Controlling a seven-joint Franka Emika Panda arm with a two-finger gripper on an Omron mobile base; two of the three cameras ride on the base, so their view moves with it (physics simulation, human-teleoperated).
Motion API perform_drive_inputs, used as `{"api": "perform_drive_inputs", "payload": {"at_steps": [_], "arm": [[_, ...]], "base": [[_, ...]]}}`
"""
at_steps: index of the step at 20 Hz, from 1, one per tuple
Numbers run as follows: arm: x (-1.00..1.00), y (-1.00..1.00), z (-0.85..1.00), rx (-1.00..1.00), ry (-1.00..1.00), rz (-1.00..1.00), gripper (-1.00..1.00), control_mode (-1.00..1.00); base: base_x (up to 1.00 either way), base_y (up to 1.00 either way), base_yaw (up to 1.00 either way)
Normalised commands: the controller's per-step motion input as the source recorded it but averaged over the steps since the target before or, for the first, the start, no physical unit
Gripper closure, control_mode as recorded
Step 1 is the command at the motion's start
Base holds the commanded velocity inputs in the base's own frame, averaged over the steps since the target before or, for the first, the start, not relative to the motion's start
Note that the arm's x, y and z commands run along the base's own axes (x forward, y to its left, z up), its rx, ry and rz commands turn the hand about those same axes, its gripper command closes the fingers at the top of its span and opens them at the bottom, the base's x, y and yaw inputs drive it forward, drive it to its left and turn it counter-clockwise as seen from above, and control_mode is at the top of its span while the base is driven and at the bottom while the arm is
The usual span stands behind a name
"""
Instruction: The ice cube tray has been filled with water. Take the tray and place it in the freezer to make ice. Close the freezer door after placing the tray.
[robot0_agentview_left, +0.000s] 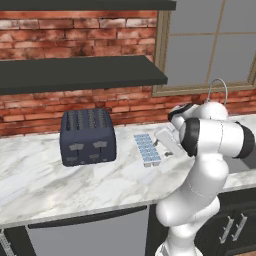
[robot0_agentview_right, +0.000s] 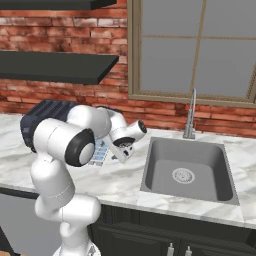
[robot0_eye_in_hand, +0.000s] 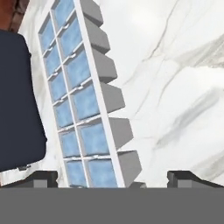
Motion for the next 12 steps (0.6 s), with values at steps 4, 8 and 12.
{"api": "perform_drive_inputs", "payload": {"at_steps": [4, 8, 12], "arm": [[0.29, 0.18, -0.32, 0.00, -0.01, 0.00, -1.00, -1.00], [0.19, 0.19, -0.28, 0.00, -0.02, 0.00, -1.00, -1.00], [0.06, 0.19, -0.30, 0.00, -0.03, 0.00, -1.00, -1.00]], "base": [[0.00, 0.00, 0.00], [0.00, 0.00, 0.00], [0.00, 0.00, 0.00]]}}
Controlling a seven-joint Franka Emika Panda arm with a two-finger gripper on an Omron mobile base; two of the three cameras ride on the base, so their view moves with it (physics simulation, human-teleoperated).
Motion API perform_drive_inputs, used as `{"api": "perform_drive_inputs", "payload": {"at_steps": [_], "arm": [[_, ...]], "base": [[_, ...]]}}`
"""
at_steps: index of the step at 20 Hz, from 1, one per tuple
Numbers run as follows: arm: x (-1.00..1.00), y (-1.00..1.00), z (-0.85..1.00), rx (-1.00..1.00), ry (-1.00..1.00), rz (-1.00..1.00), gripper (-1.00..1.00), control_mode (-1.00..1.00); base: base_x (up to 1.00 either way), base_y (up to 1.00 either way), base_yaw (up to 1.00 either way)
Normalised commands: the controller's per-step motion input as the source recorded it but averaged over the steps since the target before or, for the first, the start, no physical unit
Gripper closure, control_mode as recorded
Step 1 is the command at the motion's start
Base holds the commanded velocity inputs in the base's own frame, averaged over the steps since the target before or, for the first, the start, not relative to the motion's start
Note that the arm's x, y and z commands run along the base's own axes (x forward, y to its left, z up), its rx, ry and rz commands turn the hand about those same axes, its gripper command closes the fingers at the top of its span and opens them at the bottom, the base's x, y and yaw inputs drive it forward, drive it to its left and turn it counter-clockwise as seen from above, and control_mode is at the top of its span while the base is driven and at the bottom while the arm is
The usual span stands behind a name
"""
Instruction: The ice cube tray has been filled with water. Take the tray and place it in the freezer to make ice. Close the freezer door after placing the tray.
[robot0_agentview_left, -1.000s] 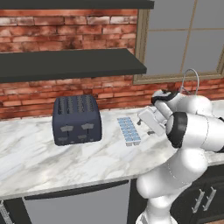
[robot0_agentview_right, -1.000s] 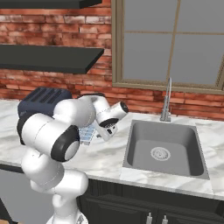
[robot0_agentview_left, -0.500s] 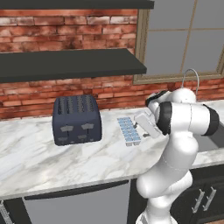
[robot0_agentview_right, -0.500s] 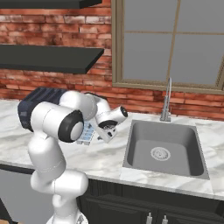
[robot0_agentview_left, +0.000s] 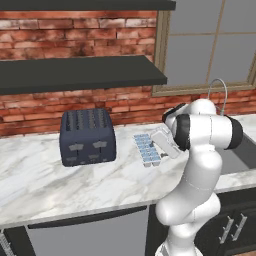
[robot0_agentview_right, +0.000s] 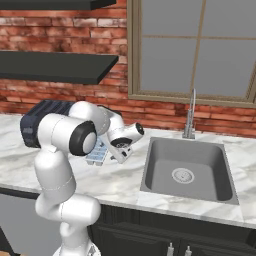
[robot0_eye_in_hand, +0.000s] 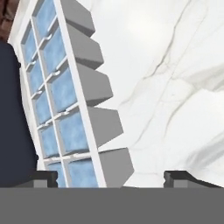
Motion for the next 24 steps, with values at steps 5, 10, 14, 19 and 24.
{"api": "perform_drive_inputs", "payload": {"at_steps": [5, 10, 14, 19, 24], "arm": [[0.00, 0.27, -0.29, 0.00, -0.05, 0.00, -1.00, -1.00], [0.00, 0.44, -0.19, 0.00, -0.05, 0.00, -1.00, -1.00], [0.00, 0.50, -0.16, -0.01, -0.02, 0.00, -1.00, -1.00], [0.00, 0.40, -0.32, -0.01, -0.02, 0.00, -1.00, -1.00], [0.00, 0.38, -0.28, 0.00, 0.00, 0.00, 1.00, -1.00]], "base": [[0.00, 0.00, 0.00], [0.00, 0.00, 0.00], [0.00, 0.00, 0.00], [0.00, 0.00, 0.00], [0.00, 0.00, 0.00]]}}
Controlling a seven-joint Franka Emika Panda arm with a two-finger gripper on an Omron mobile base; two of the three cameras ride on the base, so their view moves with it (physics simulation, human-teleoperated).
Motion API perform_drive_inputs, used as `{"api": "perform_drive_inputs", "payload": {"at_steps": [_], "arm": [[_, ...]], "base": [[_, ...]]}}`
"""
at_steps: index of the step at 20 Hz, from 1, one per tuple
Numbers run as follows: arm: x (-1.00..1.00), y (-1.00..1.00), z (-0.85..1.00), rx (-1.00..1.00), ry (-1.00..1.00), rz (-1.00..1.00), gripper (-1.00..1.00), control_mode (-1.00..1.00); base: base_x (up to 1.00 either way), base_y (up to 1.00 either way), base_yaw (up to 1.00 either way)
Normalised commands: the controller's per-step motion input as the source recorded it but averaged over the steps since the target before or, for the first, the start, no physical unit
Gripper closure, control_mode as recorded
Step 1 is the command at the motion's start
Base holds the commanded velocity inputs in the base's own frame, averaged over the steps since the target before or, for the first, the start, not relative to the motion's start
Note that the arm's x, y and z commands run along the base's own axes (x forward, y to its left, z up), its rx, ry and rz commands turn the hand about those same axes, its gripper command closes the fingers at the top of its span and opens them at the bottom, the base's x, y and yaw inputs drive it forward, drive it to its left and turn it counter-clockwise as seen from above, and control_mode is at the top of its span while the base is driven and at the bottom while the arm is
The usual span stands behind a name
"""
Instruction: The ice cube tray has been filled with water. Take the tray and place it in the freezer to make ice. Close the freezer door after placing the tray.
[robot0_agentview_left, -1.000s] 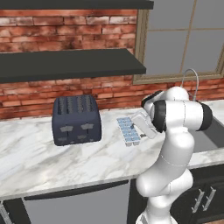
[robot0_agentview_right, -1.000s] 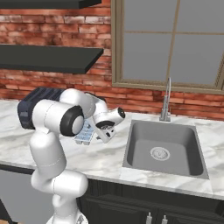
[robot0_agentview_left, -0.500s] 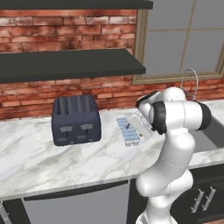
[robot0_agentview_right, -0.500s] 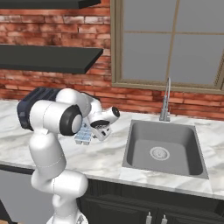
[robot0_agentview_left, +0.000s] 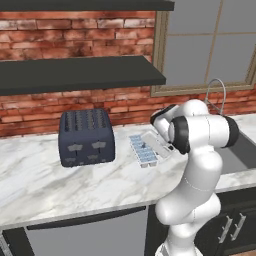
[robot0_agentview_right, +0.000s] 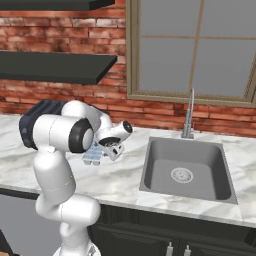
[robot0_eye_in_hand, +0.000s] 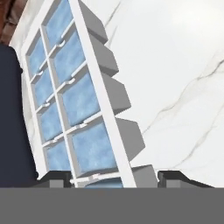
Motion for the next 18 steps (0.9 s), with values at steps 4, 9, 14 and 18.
{"api": "perform_drive_inputs", "payload": {"at_steps": [4, 9, 14, 18], "arm": [[0.00, 0.05, -0.02, 0.00, 0.00, 0.00, 1.00, -1.00], [-0.01, 0.00, 0.01, 0.00, 0.00, 0.00, 1.00, -1.00], [0.00, -0.03, 0.39, 0.01, 0.00, 0.00, 1.00, -1.00], [0.00, -0.12, 0.72, 0.00, 0.01, 0.00, 1.00, -1.00]], "base": [[0.00, 0.00, 0.00], [0.00, 0.00, 0.00], [0.00, 0.00, 0.00], [0.00, 0.00, 0.00]]}}
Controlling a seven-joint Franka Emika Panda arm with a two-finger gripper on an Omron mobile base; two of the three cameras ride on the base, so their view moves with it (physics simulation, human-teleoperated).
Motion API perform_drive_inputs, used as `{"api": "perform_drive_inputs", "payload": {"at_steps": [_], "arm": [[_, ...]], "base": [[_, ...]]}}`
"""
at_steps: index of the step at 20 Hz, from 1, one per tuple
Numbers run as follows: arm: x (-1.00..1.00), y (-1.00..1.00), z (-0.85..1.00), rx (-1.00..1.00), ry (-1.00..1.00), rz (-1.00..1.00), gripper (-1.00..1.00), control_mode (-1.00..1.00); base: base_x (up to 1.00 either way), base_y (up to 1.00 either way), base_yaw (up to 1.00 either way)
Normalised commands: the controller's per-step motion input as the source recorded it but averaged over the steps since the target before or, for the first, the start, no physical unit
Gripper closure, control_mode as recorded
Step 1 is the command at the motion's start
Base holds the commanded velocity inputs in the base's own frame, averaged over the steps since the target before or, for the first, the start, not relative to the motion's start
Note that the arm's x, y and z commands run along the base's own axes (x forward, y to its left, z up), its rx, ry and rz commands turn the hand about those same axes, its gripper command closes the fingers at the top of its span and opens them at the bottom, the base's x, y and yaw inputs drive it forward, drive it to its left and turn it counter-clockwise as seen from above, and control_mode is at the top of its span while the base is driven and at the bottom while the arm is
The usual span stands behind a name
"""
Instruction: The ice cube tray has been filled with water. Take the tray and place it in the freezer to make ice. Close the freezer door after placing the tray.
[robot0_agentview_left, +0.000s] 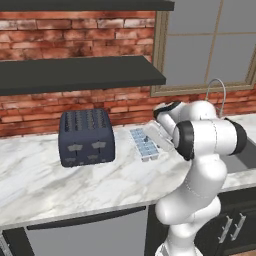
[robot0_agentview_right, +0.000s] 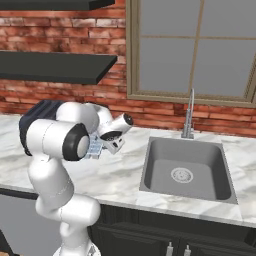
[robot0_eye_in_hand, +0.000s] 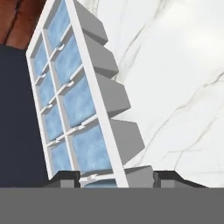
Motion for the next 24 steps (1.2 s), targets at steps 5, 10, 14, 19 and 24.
{"api": "perform_drive_inputs", "payload": {"at_steps": [5, 10, 14, 19, 24], "arm": [[-0.18, -0.12, 0.61, 0.00, 0.05, -0.01, 1.00, -1.00], [-0.50, -0.40, 0.37, 0.00, 0.08, -0.15, 1.00, -1.00], [-0.56, -0.60, 0.31, 0.01, 0.01, -0.18, 1.00, -1.00], [-0.51, -0.41, 0.33, 0.01, -0.04, -0.14, 1.00, -1.00], [-0.36, -0.27, 0.47, 0.00, -0.03, -0.10, 1.00, -1.00]], "base": [[0.00, 0.00, 0.00], [0.00, 0.00, 0.00], [0.00, 0.00, 0.00], [0.00, 0.00, 0.00], [0.00, 0.00, 0.00]]}}
